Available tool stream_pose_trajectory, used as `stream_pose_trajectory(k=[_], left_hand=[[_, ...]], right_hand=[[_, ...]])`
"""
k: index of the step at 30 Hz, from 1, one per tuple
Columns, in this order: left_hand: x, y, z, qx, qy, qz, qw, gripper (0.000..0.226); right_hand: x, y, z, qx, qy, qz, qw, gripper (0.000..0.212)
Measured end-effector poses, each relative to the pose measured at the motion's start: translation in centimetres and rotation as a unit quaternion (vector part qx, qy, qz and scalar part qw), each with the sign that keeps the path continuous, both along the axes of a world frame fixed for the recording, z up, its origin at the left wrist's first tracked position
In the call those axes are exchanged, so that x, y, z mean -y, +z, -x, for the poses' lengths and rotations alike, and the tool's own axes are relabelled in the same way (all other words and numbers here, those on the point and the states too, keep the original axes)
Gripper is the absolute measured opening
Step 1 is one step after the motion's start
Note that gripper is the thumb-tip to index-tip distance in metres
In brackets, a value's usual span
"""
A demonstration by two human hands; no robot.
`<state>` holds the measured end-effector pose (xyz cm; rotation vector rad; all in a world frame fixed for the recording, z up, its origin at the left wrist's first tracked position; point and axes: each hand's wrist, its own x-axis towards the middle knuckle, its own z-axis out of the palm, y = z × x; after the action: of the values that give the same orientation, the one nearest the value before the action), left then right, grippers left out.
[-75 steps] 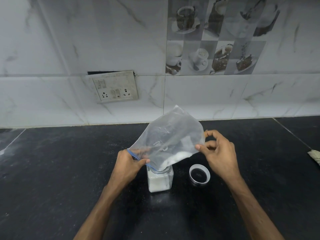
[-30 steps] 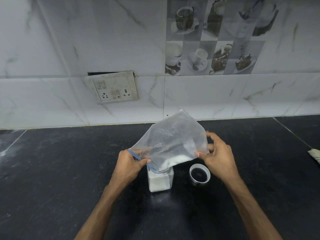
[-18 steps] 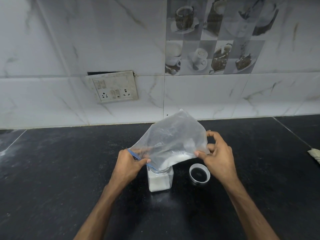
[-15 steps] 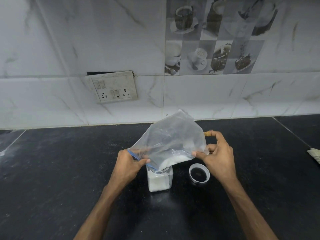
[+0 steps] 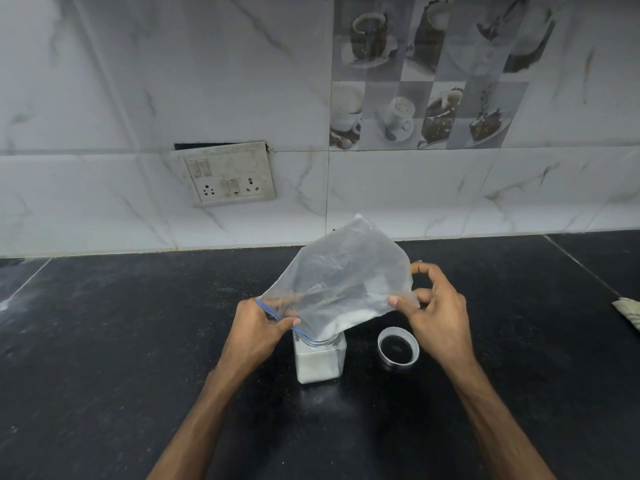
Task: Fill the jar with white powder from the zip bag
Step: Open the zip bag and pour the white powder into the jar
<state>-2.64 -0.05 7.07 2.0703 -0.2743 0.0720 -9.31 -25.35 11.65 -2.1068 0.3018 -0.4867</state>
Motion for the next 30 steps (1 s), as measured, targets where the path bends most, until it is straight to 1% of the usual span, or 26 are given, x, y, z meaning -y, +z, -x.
stream_pose_trajectory(k=[5, 9, 11, 15, 18, 20, 22, 26, 28, 30], left_hand=[[0.00, -0.34, -0.18, -0.004, 0.000, -0.002, 1.000, 0.035], [-0.07, -0.39, -0.16, -0.001, -0.001, 0.002, 1.000, 0.036], [-0.08, -0.32, -0.11, -0.002, -0.004, 0.002, 1.000, 0.035], [-0.04, -0.21, -0.05, -0.006, -0.004, 0.004, 1.000, 0.036], [-0.10, -0.18, 0.00, -0.002, -0.007, -0.002, 1.000, 0.037], [-0.13, -0.18, 0.02, -0.006, -0.004, -0.007, 1.000, 0.035], [-0.14, -0.16, 0.01, -0.007, 0.000, -0.008, 1.000, 0.034], [-0.02, -0.07, 0.02, -0.004, -0.004, -0.008, 1.000, 0.034], [-0.02, -0.11, -0.02, -0.008, -0.003, -0.002, 1.000, 0.033], [-0.02, -0.08, 0.01, -0.008, -0.002, -0.007, 1.000, 0.032]], right_hand=[[-0.15, -0.08, -0.05, -0.004, -0.025, 0.005, 1.000, 0.053], [-0.15, -0.18, -0.10, 0.006, -0.025, 0.000, 1.000, 0.041], [-0.19, -0.32, -0.08, 0.001, -0.015, 0.009, 1.000, 0.040], [-0.28, 0.04, 0.14, -0.008, -0.014, 0.014, 1.000, 0.053], [-0.34, 0.51, 0.35, -0.034, 0.007, 0.011, 0.999, 0.064], [-0.26, 0.55, 0.35, -0.057, 0.021, 0.018, 0.998, 0.065], [-0.13, 0.52, 0.25, -0.080, 0.029, 0.026, 0.996, 0.060], [0.07, 0.35, 0.04, -0.105, 0.043, 0.072, 0.991, 0.034], [0.02, 0.33, 0.01, -0.100, 0.043, 0.089, 0.990, 0.030], [-0.14, 0.50, -0.01, -0.095, 0.037, 0.090, 0.991, 0.034]])
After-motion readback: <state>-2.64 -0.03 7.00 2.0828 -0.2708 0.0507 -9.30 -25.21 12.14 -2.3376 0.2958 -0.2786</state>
